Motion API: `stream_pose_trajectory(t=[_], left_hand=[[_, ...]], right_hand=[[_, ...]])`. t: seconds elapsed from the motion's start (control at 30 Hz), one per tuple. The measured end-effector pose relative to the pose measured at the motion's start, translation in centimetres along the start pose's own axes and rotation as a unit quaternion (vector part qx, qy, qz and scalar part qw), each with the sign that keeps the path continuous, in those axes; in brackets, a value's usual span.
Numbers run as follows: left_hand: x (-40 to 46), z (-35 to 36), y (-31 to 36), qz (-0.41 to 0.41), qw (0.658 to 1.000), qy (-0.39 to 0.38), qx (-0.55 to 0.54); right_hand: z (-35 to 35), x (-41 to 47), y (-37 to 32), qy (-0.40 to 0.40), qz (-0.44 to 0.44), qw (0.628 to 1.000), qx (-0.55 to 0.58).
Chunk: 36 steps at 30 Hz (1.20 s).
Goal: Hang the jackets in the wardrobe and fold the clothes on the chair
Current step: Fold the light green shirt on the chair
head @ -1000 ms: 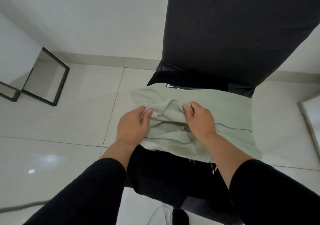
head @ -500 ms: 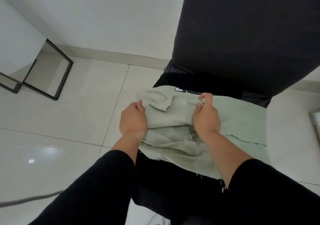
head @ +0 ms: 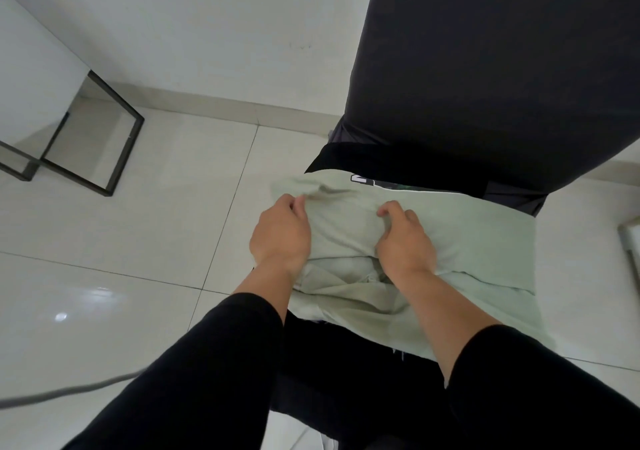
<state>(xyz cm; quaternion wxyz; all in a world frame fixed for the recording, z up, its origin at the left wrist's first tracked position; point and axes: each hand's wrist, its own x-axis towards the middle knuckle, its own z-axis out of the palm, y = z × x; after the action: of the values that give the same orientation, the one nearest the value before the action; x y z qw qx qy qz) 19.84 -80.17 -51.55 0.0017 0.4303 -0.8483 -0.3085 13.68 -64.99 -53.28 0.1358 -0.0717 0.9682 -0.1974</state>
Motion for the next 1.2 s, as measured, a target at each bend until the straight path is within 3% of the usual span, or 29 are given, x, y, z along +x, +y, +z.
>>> stream_pose_trajectory(t=[0.2, 0.33, 0.43, 0.53, 0.6, 0.67, 0.73, 0.8, 0.83, 0.9, 0.97, 1.03, 1.1, 1.2], left_hand=[[0.4, 0.4, -0.7, -0.034, 0.999, -0.024, -0.009], [-0.3, 0.1, -1.2, -0.036, 0.999, -0.008, -0.007], [-1.1, -0.2, -2.5, -0.047, 0.998, 0.032, 0.007], [-1.6, 0.0, -4.9, -0.157, 0.987, -0.043, 0.014], [-1.9, 0.0, -6.3, -0.196, 0.977, -0.080, -0.026], [-2.4, -0.3, -6.8, -0.157, 0.986, -0.046, -0.026], [-2.8, -1.1, -6.7, -0.123, 0.992, 0.014, -0.030], [-3.4, -1.8, -6.7, -0.130, 0.988, 0.054, -0.060], [-3.8, -2.1, -6.8, -0.144, 0.985, 0.064, -0.075], [-4.8, -2.7, -7.3, -0.172, 0.978, 0.072, -0.088], [-5.6, -3.0, -8.1, -0.172, 0.980, 0.064, -0.077], [-6.2, -3.2, -8.7, -0.145, 0.987, 0.056, -0.050], [-6.6, -3.2, -9.0, -0.078, 0.995, 0.056, 0.006], [-7.6, -3.1, -8.6, 0.099, 0.992, 0.026, 0.071]], right_hand=[[-0.2, -0.2, -0.1, 0.009, 0.003, 0.999, -0.036], [0.7, -1.7, -0.4, 0.113, -0.165, 0.964, -0.175], [1.8, -2.4, -1.0, 0.042, -0.314, 0.935, -0.157], [2.4, -2.6, -1.9, -0.028, -0.367, 0.917, -0.152], [2.4, -2.5, -2.5, -0.049, -0.360, 0.918, -0.156], [2.2, -2.1, -3.3, -0.051, -0.325, 0.936, -0.127], [1.7, -2.0, -4.6, -0.037, -0.235, 0.971, 0.009], [1.4, -2.2, -5.9, 0.022, -0.162, 0.974, 0.155], [1.5, -2.3, -6.3, 0.046, -0.154, 0.972, 0.173], [1.5, -2.9, -6.6, 0.012, -0.176, 0.978, 0.111], [1.9, -4.0, -6.0, -0.082, -0.190, 0.977, -0.057], [2.2, -5.4, -4.8, -0.096, -0.206, 0.960, -0.161], [2.3, -7.0, -3.7, -0.052, -0.215, 0.957, -0.190], [2.1, -8.9, -2.2, -0.003, -0.191, 0.967, -0.171]])
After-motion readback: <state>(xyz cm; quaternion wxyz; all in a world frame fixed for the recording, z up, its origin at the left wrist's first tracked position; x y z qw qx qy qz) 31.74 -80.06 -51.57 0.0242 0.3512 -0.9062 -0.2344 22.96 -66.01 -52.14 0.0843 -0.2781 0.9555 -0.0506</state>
